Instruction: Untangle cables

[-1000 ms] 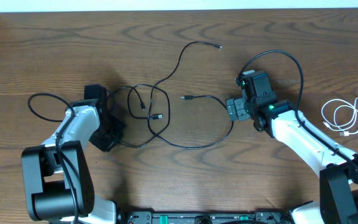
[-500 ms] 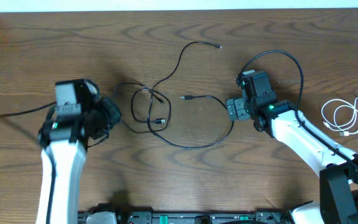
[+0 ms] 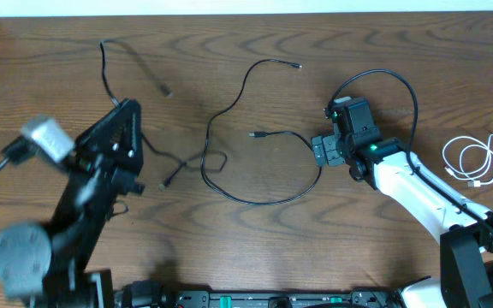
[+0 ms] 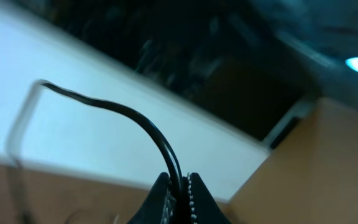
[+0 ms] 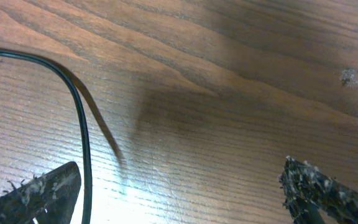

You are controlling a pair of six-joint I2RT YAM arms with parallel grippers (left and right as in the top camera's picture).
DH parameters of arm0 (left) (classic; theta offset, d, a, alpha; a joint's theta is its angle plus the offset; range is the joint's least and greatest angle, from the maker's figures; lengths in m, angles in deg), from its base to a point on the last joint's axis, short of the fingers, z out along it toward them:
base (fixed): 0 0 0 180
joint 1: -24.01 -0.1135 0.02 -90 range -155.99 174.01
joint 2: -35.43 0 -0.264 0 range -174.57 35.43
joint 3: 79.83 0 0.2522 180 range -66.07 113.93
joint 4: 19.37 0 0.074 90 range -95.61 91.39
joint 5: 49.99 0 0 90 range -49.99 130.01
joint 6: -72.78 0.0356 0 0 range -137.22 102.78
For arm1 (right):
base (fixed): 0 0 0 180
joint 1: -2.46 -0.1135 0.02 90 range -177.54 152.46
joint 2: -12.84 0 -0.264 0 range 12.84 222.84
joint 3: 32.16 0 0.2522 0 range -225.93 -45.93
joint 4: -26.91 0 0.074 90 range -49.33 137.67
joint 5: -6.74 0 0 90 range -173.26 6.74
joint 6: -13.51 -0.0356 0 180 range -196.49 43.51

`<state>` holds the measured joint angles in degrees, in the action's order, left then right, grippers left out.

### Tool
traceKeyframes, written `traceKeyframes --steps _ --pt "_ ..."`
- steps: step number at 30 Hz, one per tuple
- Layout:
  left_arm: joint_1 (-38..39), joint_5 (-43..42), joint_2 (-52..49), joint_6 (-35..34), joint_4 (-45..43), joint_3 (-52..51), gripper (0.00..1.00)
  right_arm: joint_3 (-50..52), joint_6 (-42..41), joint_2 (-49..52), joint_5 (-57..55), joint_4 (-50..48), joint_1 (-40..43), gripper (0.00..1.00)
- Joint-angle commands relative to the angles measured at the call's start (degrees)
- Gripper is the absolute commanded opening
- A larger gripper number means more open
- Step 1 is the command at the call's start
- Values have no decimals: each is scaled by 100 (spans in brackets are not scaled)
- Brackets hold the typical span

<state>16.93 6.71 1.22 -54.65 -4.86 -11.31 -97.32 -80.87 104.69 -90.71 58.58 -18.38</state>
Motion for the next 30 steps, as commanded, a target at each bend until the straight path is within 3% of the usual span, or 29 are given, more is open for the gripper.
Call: traceKeyframes --steps 1,10,16,19,23,30 --pt "-24 -122 251 -17 -232 50 7 20 -76 -76 -59 -15 17 99" --pt "-24 -125 442 -105 -273 50 7 20 -487 -76 323 -17 17 99" --pt "-24 -125 442 -105 -236 50 7 20 -549 -76 3545 -155 17 98" --pt "-24 -125 442 -105 -188 50 7 20 -1154 -76 4566 -186 -7 96" --pt "-24 -125 442 -105 -79 50 7 22 -2006 -76 4704 -37 -173 96" --pt "-26 -219 442 -219 -39 50 7 63 -2811 -22 4671 -70 -831 95"
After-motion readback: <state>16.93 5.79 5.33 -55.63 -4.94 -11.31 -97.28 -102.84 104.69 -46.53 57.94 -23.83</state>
